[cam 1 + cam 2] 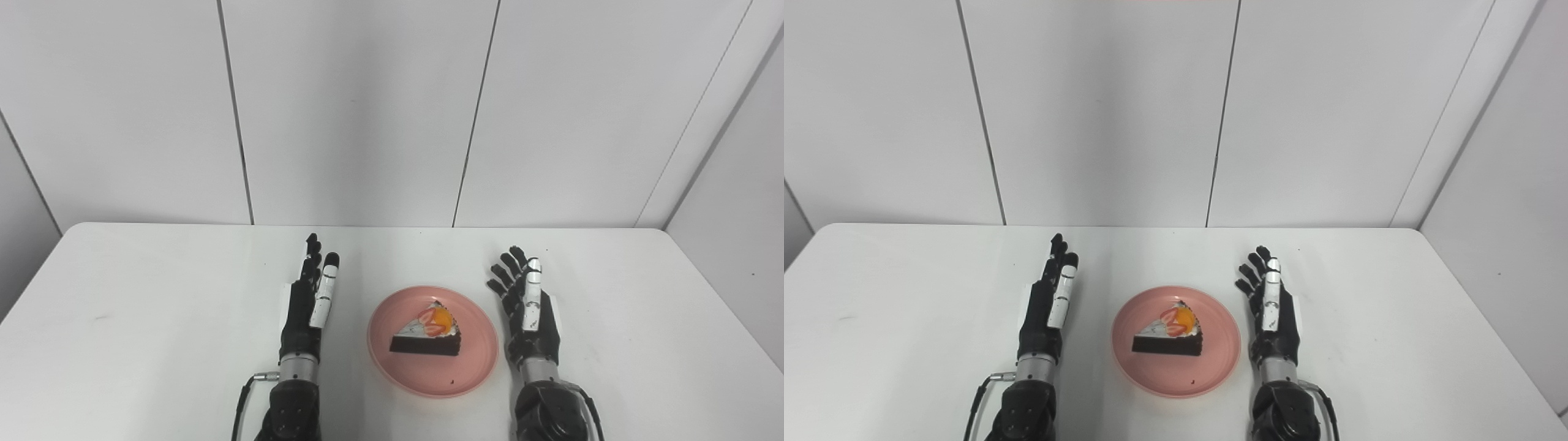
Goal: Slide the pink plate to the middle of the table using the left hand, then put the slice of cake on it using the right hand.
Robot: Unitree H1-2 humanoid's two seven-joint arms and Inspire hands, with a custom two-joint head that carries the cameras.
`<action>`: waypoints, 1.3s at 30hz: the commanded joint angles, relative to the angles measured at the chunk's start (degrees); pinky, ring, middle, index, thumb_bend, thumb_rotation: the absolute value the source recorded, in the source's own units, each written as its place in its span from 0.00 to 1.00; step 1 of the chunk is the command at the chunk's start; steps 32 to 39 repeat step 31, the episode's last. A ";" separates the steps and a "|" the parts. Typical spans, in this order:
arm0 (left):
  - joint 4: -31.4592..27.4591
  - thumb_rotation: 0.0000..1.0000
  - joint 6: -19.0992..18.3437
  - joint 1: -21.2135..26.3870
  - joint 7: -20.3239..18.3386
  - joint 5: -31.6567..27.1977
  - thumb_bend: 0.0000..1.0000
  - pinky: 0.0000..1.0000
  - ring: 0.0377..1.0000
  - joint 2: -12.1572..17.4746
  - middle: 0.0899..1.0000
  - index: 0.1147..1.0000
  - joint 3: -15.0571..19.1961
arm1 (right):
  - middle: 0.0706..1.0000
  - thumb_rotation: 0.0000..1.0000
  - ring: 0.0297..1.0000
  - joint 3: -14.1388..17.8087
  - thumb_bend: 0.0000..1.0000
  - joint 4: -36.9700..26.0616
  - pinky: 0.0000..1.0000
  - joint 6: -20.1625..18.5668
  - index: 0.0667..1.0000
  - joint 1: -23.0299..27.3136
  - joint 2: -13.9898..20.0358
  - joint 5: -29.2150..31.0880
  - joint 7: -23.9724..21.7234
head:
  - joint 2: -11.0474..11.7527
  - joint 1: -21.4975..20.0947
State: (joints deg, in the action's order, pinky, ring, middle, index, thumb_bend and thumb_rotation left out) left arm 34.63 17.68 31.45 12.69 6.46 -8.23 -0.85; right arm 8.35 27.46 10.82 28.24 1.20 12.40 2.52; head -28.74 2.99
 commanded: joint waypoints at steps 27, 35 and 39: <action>0.70 0.91 -1.82 -2.47 -1.38 -2.01 0.58 1.00 1.00 1.03 1.00 1.00 0.01 | 0.92 1.00 0.92 -2.85 0.75 -0.42 0.93 0.32 0.90 -0.54 0.84 -8.14 0.62 | -0.25 -0.20; 0.68 0.91 -2.10 -2.45 -1.08 -1.62 0.58 0.98 1.00 0.90 1.00 1.00 -0.16 | 0.92 1.00 0.91 -2.92 0.76 -0.33 0.93 0.54 0.90 -0.57 0.91 -8.41 0.72 | -0.32 -0.33; 0.68 0.91 -2.10 -2.45 -1.08 -1.62 0.58 0.98 1.00 0.90 1.00 1.00 -0.16 | 0.92 1.00 0.91 -2.92 0.76 -0.33 0.93 0.54 0.90 -0.57 0.91 -8.41 0.72 | -0.32 -0.33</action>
